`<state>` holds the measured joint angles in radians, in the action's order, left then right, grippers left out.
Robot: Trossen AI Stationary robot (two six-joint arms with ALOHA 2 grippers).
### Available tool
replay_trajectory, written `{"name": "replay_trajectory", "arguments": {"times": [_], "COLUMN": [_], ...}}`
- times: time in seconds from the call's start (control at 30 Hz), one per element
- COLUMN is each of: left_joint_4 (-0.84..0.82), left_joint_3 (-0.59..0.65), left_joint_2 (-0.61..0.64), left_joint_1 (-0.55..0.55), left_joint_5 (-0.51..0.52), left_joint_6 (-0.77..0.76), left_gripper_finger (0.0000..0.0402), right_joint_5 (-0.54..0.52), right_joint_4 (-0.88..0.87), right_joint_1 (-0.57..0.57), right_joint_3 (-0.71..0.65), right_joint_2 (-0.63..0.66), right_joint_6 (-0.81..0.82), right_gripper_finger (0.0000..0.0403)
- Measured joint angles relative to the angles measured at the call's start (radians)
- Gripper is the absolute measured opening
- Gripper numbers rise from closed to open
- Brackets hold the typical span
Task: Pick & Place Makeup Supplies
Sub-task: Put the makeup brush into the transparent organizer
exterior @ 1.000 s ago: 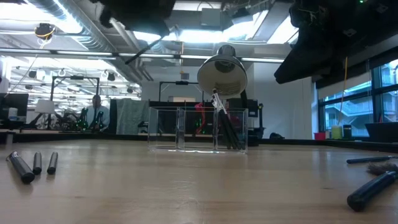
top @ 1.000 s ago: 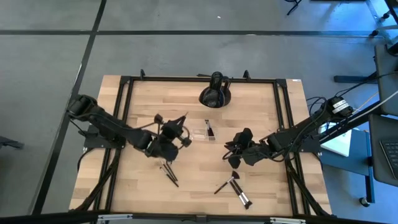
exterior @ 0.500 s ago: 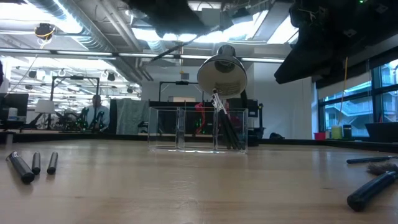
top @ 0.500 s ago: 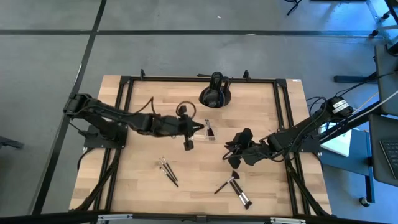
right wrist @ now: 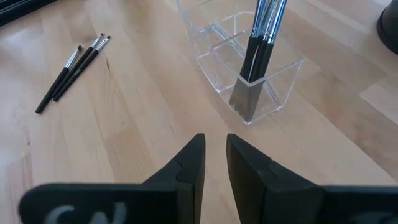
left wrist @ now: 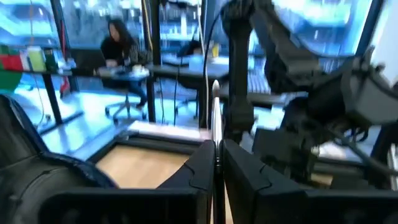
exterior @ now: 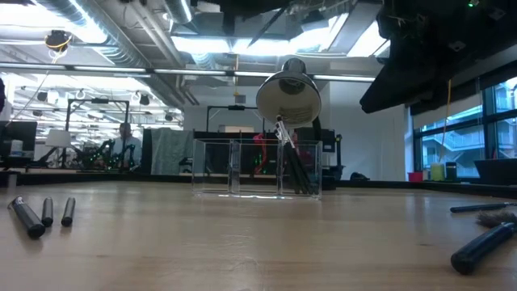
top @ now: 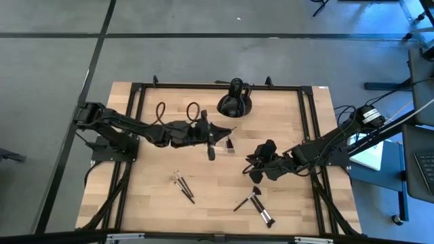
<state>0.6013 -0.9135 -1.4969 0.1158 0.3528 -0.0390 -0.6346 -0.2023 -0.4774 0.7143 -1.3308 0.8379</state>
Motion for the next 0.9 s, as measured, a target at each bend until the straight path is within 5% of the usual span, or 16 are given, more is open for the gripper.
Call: {"name": "replay_trajectory", "arguments": {"times": [0.4, 0.9], "left_joint_4": [0.793, 0.965], "left_joint_3": [0.300, 0.290], "left_joint_2": [-0.141, -0.411], "left_joint_1": [-0.014, -0.068], "left_joint_5": [0.056, 0.041], "left_joint_6": [0.001, -0.053], "left_gripper_finger": [0.0023, 0.0023], "right_joint_5": [0.000, -0.001], "right_joint_4": [-0.006, -0.004], "right_joint_1": [0.000, 0.000], "right_joint_3": [0.000, 0.000], "right_joint_2": [0.000, 0.000], "right_joint_6": [-0.001, -0.004], "right_gripper_finger": [0.0066, 0.0066]}}
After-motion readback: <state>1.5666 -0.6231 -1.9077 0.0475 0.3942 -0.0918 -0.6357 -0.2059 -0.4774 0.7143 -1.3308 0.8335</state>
